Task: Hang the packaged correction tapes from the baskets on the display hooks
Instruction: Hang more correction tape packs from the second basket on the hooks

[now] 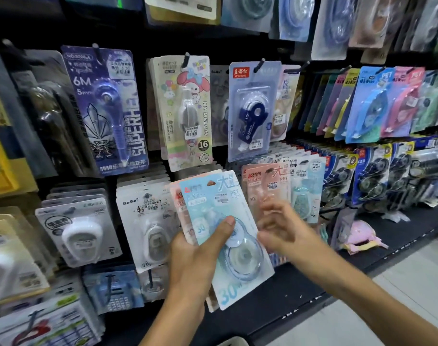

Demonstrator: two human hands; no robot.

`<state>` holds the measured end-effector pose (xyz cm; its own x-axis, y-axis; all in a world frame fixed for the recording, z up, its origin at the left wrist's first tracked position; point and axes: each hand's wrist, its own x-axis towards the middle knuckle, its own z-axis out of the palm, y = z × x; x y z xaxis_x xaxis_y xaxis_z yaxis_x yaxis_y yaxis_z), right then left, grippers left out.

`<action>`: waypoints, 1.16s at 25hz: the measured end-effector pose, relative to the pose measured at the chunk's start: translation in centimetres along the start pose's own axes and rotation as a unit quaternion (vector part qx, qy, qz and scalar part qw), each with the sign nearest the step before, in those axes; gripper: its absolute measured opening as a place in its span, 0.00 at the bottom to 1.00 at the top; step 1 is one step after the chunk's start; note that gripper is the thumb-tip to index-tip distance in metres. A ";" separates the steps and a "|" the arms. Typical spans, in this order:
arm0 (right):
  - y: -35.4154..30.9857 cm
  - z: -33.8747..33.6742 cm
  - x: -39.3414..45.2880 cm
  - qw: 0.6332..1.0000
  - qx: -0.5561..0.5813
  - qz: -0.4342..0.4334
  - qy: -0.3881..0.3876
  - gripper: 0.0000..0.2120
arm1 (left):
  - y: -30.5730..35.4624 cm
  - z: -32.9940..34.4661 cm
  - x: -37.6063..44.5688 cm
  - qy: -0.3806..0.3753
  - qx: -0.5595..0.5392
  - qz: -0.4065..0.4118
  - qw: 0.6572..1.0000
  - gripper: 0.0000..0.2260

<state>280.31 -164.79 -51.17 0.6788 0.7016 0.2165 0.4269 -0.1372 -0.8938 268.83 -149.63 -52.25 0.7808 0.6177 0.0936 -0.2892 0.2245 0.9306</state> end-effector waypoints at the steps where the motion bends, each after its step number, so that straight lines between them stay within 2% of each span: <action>1: 0.0 0.8 -0.4 0.999 0.030 -0.007 -0.034 0.32 | 0.1 0.2 0.2 -0.012 0.001 -0.007 1.000 0.23; 3: 0.7 1.0 -0.3 0.988 0.150 -0.026 0.008 0.30 | 0.3 0.3 0.6 -0.040 -0.004 -0.018 0.999 0.25; 5: 1.4 -0.6 0.4 0.956 0.276 0.004 0.099 0.19 | 0.3 -0.1 0.8 -0.046 -0.009 -0.016 0.999 0.23; 6: 1.9 -1.6 0.8 0.949 0.284 0.020 0.135 0.15 | 0.3 -0.4 0.8 -0.032 -0.004 -0.010 0.999 0.22; 10: 4.8 -4.4 1.6 0.966 0.156 0.072 0.196 0.15 | 0.0 -1.3 0.8 0.023 -0.017 0.006 1.000 0.25; 14: 4.1 -4.4 3.3 0.982 0.038 0.110 0.147 0.13 | -0.2 -0.9 0.8 0.042 0.011 0.009 0.999 0.30; 16: 2.8 -3.4 3.2 0.981 -0.120 0.074 0.132 0.20 | -0.2 -0.2 0.8 0.056 0.020 0.009 0.998 0.30; 17: 2.0 -2.4 2.7 0.983 -0.140 0.030 0.119 0.22 | -0.2 0.3 0.9 0.060 0.029 0.010 0.998 0.29; 20: 0.7 0.9 1.0 0.999 0.005 -0.030 0.030 0.28 | 0.0 1.5 1.5 0.046 0.044 0.017 0.998 0.26; 21: 1.0 1.3 0.9 0.997 0.052 -0.039 0.033 0.29 | 0.1 1.7 1.7 0.028 0.039 0.014 0.999 0.26; 23: 1.4 0.8 1.2 0.981 0.177 -0.040 0.069 0.21 | 0.2 1.7 1.9 -0.011 0.003 -0.014 1.000 0.22; 25: 1.8 -0.5 1.8 0.958 0.262 -0.014 0.114 0.14 | 0.1 1.1 2.0 -0.009 -0.020 -0.022 1.000 0.14; 27: 2.8 -2.1 2.0 0.949 0.272 0.024 0.159 0.12 | -0.2 0.5 1.9 0.027 0.002 0.009 1.000 0.09; 29: 3.7 -3.7 2.2 0.952 0.234 0.062 0.186 0.12 | -0.3 0.2 1.7 0.047 0.015 0.029 0.998 0.09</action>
<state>285.60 -166.32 -52.53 0.9083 0.3929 0.1434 0.0750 0.1843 -0.9800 270.35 -148.81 -52.32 0.7075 0.6974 0.1145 -0.3143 0.1654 0.9348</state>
